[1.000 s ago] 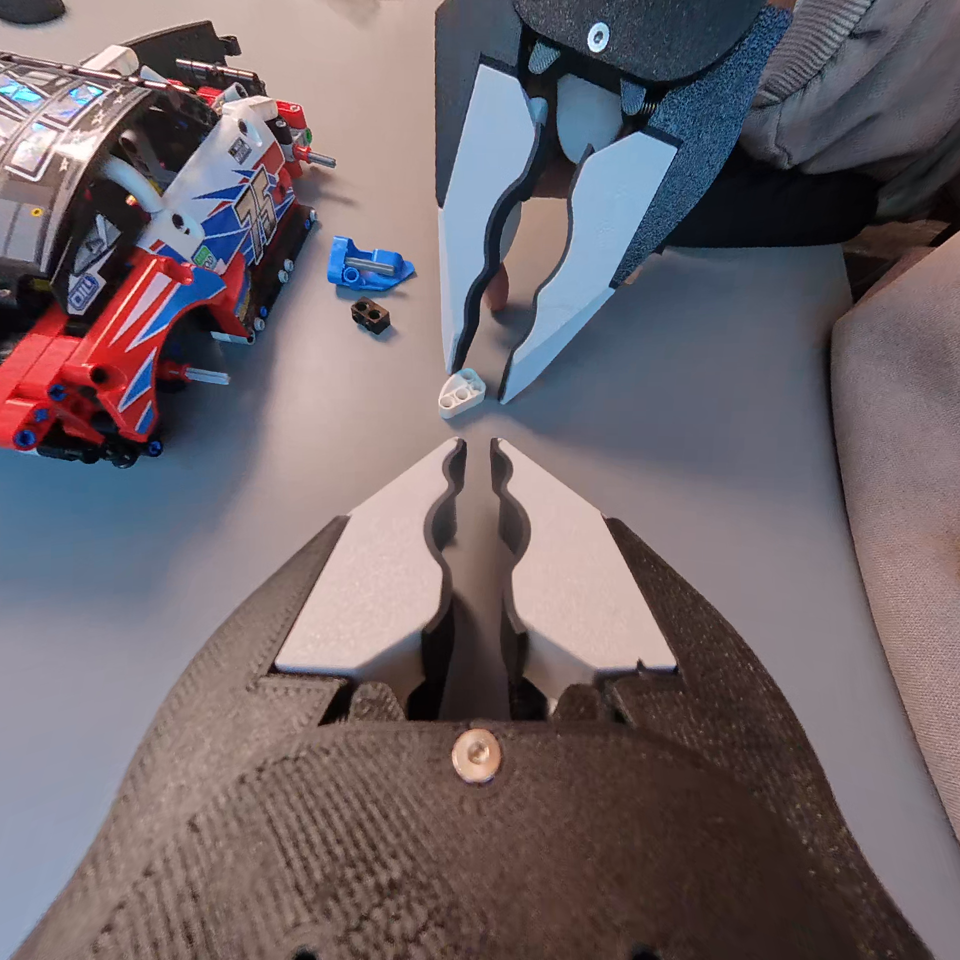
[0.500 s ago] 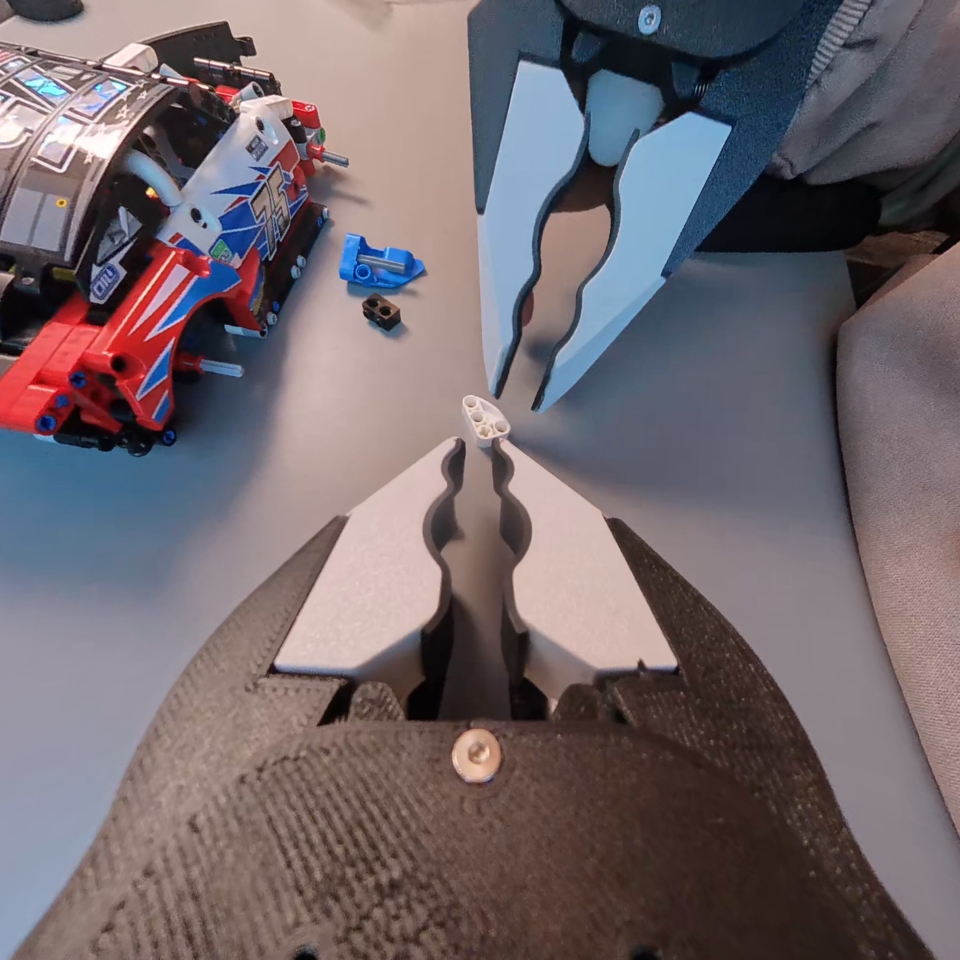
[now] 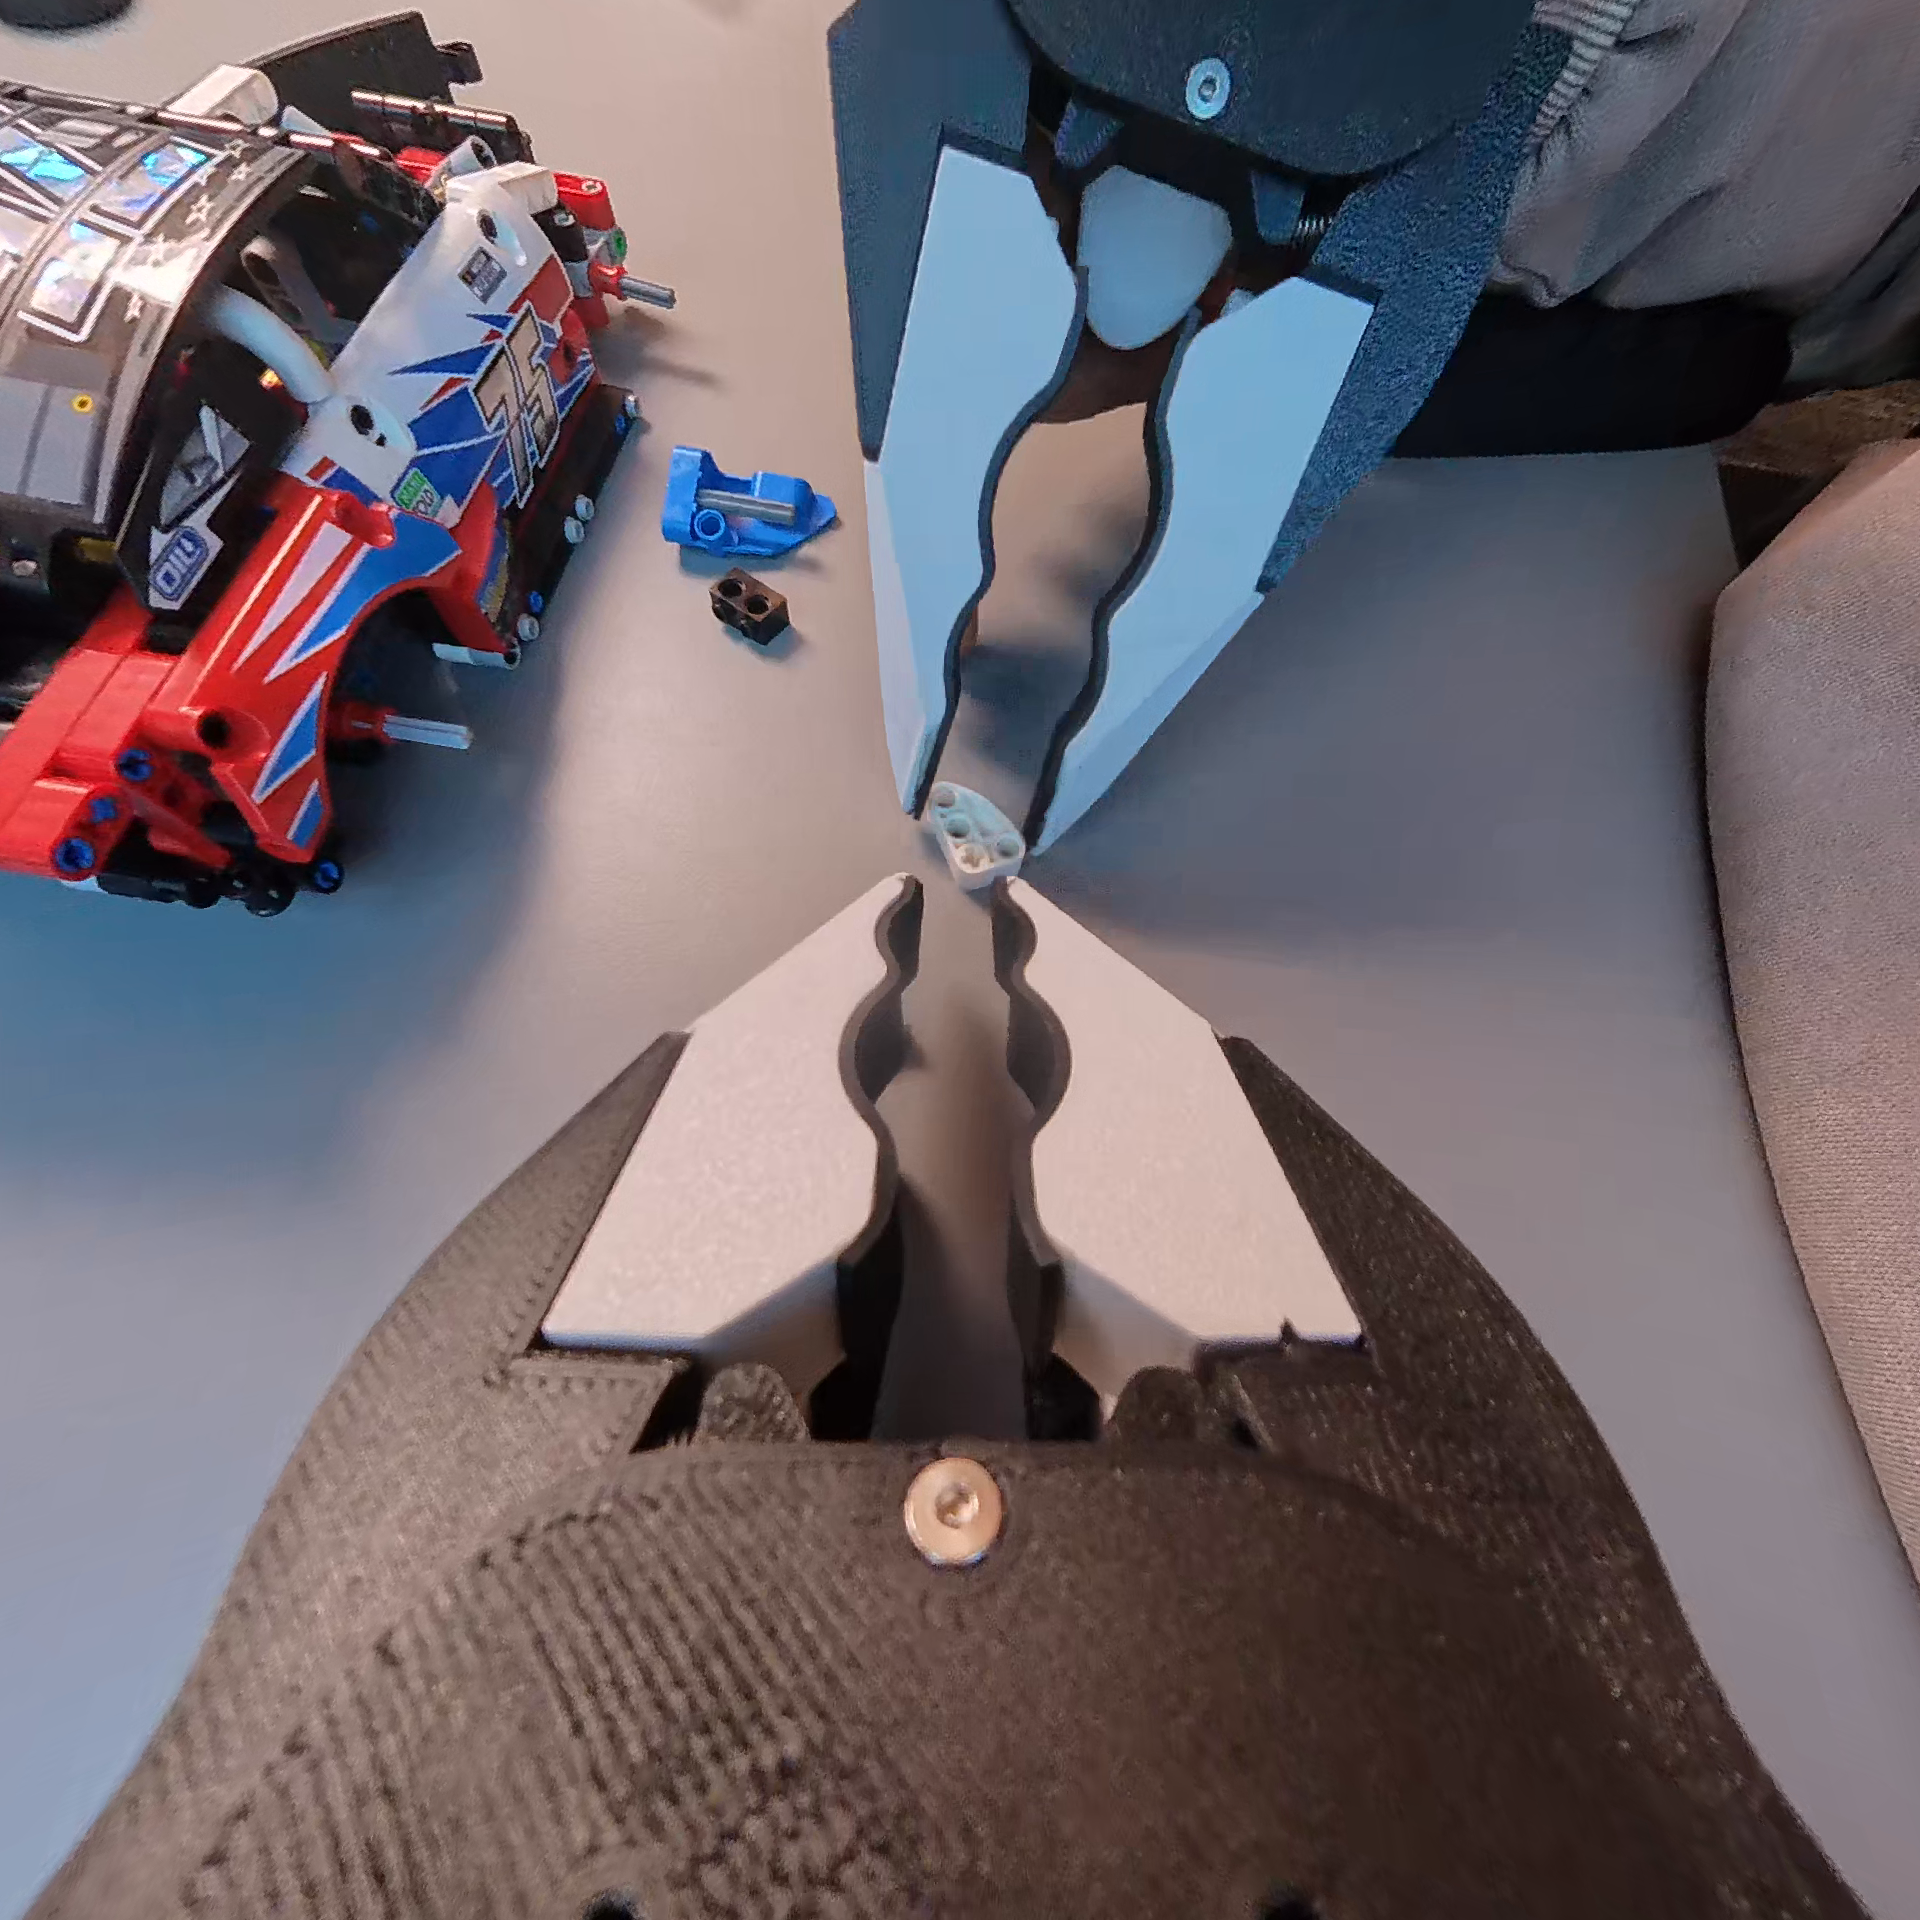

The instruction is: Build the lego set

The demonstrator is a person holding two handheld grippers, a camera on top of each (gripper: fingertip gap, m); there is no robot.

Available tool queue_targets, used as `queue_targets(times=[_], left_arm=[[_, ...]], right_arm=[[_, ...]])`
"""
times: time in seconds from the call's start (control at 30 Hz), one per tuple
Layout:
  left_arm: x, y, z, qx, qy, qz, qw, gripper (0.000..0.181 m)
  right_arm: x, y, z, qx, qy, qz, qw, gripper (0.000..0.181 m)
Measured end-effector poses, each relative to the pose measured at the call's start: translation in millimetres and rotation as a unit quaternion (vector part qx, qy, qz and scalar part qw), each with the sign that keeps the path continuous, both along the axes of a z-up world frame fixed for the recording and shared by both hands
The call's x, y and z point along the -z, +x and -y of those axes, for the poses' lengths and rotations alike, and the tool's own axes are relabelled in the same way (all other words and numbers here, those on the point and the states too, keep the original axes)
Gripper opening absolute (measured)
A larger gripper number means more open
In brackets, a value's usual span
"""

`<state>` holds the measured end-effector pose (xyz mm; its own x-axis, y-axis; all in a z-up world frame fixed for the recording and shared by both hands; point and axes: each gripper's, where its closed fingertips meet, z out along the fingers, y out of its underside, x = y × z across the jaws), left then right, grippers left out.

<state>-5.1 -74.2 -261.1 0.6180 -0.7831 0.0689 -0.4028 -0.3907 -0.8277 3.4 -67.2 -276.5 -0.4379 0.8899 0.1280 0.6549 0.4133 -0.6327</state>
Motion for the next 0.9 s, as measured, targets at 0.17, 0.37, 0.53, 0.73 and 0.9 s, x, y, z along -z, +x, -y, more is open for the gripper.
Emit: queue_targets(times=[0.17,0.37,0.53,0.73,0.9], left_arm=[[-11,-2,1,-0.001,0.003,0.040,0.999,0.017],[-39,-7,-5,-0.019,0.012,0.133,0.991,0.027],[-84,0,-1,-0.001,0.046,0.256,0.966,0.020],[-80,-1,-3,-0.011,0.039,0.249,0.968,0.015],[-46,-1,-9,-0.033,0.058,0.075,0.995,0.014]], right_arm=[[-11,-6,0,0.027,-0.068,-0.039,0.997,0.009],[-65,-16,2,0.041,-0.193,-0.185,0.963,0.008],[-99,-22,8,0.033,-0.229,-0.275,0.933,0.008],[-84,-19,9,0.025,-0.198,-0.250,0.947,0.008],[-56,-12,-5,0.036,-0.120,-0.176,0.976,0.013]])
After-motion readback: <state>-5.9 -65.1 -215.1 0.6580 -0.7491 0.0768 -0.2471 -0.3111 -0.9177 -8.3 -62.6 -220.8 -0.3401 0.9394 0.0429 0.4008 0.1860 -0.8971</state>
